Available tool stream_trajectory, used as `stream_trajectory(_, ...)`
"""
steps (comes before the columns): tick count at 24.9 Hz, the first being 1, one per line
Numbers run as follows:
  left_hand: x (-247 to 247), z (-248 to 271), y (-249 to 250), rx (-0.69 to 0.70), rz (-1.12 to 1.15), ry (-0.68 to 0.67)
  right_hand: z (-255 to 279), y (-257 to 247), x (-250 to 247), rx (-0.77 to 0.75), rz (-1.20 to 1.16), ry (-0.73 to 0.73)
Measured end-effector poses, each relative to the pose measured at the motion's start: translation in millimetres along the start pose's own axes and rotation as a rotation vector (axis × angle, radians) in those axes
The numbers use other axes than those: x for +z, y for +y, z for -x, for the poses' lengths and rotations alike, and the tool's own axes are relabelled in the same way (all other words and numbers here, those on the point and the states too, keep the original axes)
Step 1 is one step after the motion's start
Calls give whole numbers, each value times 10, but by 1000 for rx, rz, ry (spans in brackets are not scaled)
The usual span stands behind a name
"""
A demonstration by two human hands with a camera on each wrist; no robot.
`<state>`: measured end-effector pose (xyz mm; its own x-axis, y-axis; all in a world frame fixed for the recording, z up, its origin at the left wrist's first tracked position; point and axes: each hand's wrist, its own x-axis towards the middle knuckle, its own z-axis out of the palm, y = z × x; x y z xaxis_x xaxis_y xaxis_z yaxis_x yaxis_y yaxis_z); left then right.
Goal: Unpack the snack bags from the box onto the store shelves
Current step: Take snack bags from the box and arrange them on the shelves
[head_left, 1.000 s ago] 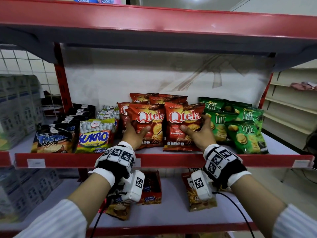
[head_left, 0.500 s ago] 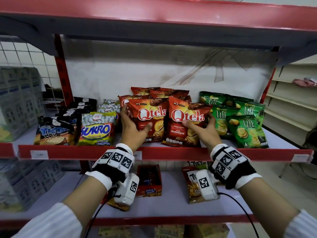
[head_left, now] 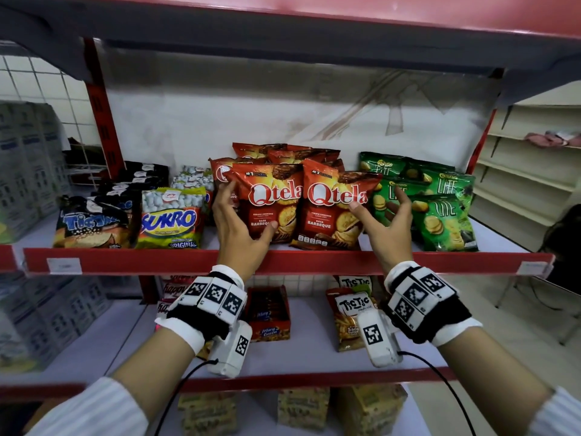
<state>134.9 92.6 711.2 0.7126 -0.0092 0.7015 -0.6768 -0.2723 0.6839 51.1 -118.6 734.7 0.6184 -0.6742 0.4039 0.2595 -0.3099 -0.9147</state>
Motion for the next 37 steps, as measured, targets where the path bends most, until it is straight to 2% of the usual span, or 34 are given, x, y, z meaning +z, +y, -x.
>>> stream_trajectory(3,6,95,21,8,-61,31,92,49,-49,-32,-4,32)
stream_trajectory(7,43,375,53,-14,-148,78,266,150,-71,-162,-84,139)
stream_trajectory(9,72,508,47,-35,-186,77,359,212,-65,-170,-50,131)
stream_trajectory(12,56,434,60,-75,-301,80,338,227,-21,-128,173,28)
stream_trajectory(14,25,263,63,-103,-425,4,248,168,10,-120,335,-92)
stream_trajectory(17,-11,52,46,-156,-538,-169,117,89,70,-108,333,-207)
stream_trajectory(21,-53,-42,-16,-216,-581,-252,-14,64,88,-24,484,-270)
stream_trajectory(23,-64,0,-36,-224,-582,-249,-17,75,59,4,482,-305)
stream_trajectory(26,-53,168,-24,-177,-518,-115,93,113,11,-8,380,-233)
stream_trajectory(28,-16,352,-11,-102,-431,-15,206,146,-23,-53,334,-111)
stream_trajectory(31,82,718,-19,4,-352,65,413,232,-111,-172,177,120)
stream_trajectory(34,226,1058,-76,35,-262,31,634,410,-199,-231,73,188)
stream_trajectory(37,398,1347,-178,7,-115,-102,863,665,-267,-222,63,94)
